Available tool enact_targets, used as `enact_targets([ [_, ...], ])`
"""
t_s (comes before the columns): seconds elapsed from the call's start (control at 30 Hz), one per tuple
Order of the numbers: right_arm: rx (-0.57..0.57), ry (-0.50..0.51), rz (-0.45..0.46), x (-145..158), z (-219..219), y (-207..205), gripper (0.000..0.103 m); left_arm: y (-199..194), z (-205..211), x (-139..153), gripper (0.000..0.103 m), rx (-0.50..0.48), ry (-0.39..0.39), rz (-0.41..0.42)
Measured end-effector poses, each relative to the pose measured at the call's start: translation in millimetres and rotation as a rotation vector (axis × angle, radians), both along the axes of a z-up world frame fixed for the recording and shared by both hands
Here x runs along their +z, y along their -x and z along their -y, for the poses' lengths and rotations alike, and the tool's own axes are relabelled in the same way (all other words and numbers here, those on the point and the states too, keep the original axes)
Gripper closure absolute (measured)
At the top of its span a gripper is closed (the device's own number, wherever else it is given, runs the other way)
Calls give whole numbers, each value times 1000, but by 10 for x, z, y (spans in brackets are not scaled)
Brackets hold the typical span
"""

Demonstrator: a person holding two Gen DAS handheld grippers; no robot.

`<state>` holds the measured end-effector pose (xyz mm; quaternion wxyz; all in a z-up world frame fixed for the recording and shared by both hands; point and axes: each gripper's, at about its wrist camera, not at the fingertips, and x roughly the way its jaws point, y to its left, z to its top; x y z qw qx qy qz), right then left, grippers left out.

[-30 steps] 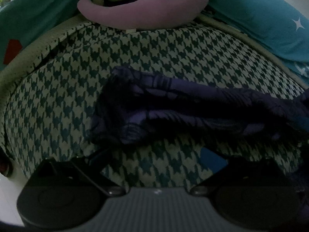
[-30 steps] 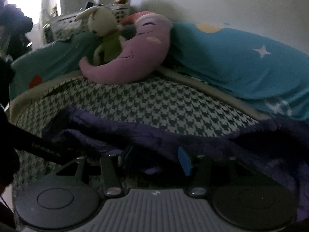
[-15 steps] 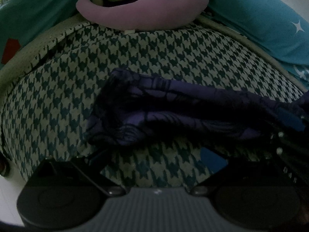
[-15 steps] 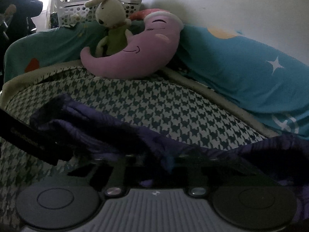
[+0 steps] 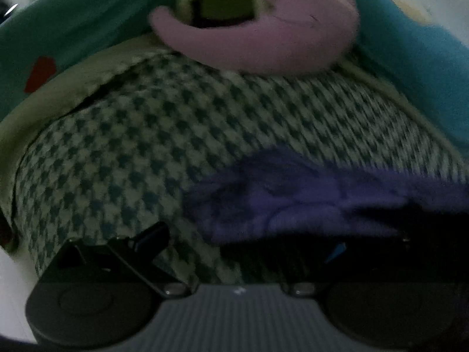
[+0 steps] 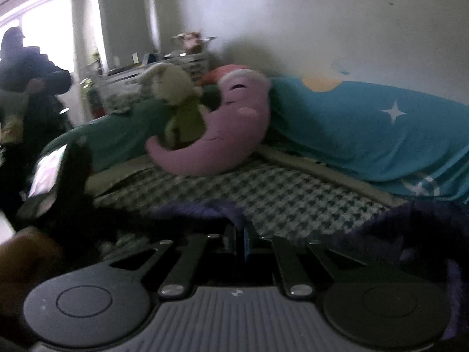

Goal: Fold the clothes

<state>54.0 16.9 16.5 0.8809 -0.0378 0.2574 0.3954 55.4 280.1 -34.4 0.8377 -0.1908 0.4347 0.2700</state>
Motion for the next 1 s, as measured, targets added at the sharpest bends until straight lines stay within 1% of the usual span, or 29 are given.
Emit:
enact_targets([
  [0.13, 44, 97, -46, -164, 39, 304, 94, 131, -177, 154, 0, 85, -8, 59],
  [0.17, 50, 125, -63, -225, 46, 366, 91, 159, -205, 186, 0, 91, -12, 70],
  [0.2, 57, 154, -81, -286, 53, 428, 90, 174, -218, 207, 0, 86, -11, 77],
  [0.27, 75, 229, -99, -407, 49, 521, 83, 200, -226, 239, 0, 70, -5, 86],
  [0.33, 80, 271, -108, -462, 68, 579, 82, 236, -206, 260, 0, 50, 3, 93],
  [0.4, 99, 258, -133, -421, 100, 610, 79, 250, -155, 264, 0, 27, 11, 92],
  [0.43, 112, 247, -142, -390, 118, 627, 75, 251, -134, 266, 0, 14, 16, 94],
  [0.47, 115, 237, -141, -367, 118, 635, 72, 255, -109, 269, 0, 2, 20, 96],
  [0.8, 83, 140, -86, -180, 34, 647, 70, 208, -83, 249, 0, -31, 52, 72],
  [0.83, 80, 130, -80, -162, 25, 649, 68, 206, -89, 240, 0, -33, 57, 69],
  [0.87, 77, 120, -75, -143, 17, 650, 63, 205, -97, 233, 0, -35, 61, 65],
  [1.0, 5, 75, -96, -242, -85, 452, 61, 208, -127, 209, 0, -36, 75, 53],
])
